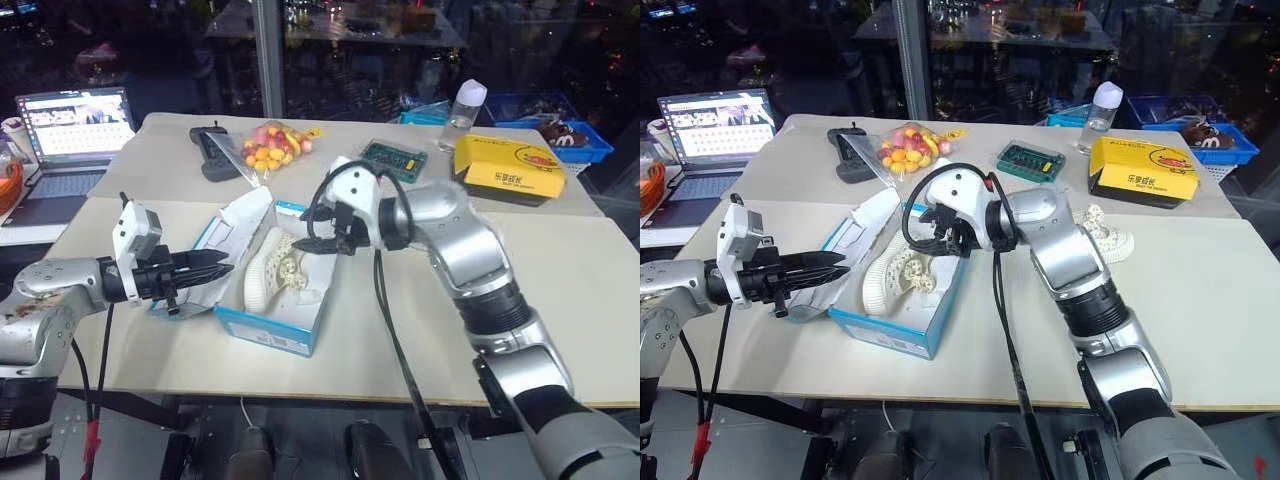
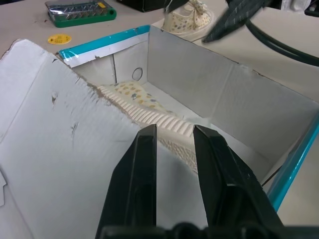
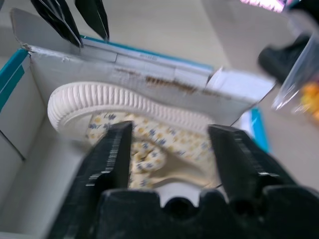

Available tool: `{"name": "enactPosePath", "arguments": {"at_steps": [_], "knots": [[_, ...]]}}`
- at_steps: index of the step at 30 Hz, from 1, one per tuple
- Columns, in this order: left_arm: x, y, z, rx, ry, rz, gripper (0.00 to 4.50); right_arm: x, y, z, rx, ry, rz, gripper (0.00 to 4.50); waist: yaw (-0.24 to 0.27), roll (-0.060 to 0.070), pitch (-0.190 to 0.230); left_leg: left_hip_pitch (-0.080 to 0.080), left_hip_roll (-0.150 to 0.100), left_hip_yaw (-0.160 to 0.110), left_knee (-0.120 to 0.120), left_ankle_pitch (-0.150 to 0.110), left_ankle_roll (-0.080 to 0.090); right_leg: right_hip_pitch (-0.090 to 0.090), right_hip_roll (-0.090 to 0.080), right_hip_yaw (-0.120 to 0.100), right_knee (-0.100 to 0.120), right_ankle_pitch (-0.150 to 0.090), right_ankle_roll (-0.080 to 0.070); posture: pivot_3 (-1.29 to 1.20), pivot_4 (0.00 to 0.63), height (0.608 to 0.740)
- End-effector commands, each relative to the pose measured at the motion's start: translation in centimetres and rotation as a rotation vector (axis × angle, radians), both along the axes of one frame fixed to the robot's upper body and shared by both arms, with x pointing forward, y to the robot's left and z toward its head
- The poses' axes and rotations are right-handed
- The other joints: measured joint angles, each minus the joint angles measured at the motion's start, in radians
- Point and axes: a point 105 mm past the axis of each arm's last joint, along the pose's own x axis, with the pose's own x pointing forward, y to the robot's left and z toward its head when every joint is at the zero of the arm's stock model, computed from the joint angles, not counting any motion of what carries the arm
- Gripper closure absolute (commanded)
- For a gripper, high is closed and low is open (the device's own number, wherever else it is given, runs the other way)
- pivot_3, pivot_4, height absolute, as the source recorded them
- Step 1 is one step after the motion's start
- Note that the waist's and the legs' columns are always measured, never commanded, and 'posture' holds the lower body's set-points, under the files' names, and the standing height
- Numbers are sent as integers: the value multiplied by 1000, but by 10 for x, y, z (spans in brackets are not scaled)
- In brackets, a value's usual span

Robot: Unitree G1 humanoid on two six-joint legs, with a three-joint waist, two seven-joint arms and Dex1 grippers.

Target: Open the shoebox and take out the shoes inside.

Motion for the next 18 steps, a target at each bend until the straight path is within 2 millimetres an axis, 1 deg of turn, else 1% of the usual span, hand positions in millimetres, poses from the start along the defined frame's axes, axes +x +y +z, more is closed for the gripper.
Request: {"name": "enactPosePath", "arguments": {"at_steps": [1, 3, 5, 7, 9, 11, 14, 18], "knots": [[-4, 4, 13, 9, -58, 5, 3291, -16, 7, -2, 9, 62, 75, 29, 2, 0, 0, 0, 0, 0, 0, 0, 0, 0, 0, 0, 0, 0, 0, 0, 150, 673], [-4, 4, 13, 9, -59, 5, 3291, -19, 10, -11, -1, 101, 100, 29, 0, 0, 0, 0, 0, 0, 0, 0, 0, 0, 0, 0, 0, 0, 0, 0, 150, 673], [-4, 4, 13, 10, -59, 6, 3291, -22, 16, -26, -26, 156, 131, 29, 0, 0, 0, 0, 0, 0, 0, 0, 0, 0, 0, 0, 0, 0, 0, 0, 150, 673], [-4, 4, 13, 11, -61, 8, 3291, -22, 22, -37, -55, 173, 154, 29, -2, 0, 0, 0, 0, 0, 0, 0, 0, 0, 0, 0, 0, 0, 0, 0, 150, 673], [-5, 4, 14, 12, -62, 9, 3291, -19, 29, -44, -89, 152, 164, 29, -4, 0, 0, 1, 0, 0, 0, 0, 0, 0, 0, 0, 0, 0, 0, 0, 150, 673], [-6, 4, 14, 12, -62, 9, 3291, -13, 32, -49, -106, 132, 161, 29, -5, 0, 0, 1, 0, 0, 0, 0, 0, 0, 0, 0, 0, 0, 0, 0, 150, 673], [-7, 5, 14, 13, -64, 13, 3291, 1, 34, -54, -128, 80, 135, 29, -9, -1, -1, 1, 0, 0, 0, 0, 0, 0, 0, -1, 0, 1, 1, 0, 150, 673], [-9, 7, 15, 15, -66, 22, 3291, 18, 30, -46, -120, 33, 94, 29, -15, -2, -1, 4, 0, 0, 0, 0, 0, 3, 0, -1, 0, 1, -2, 0, 150, 673]]}}
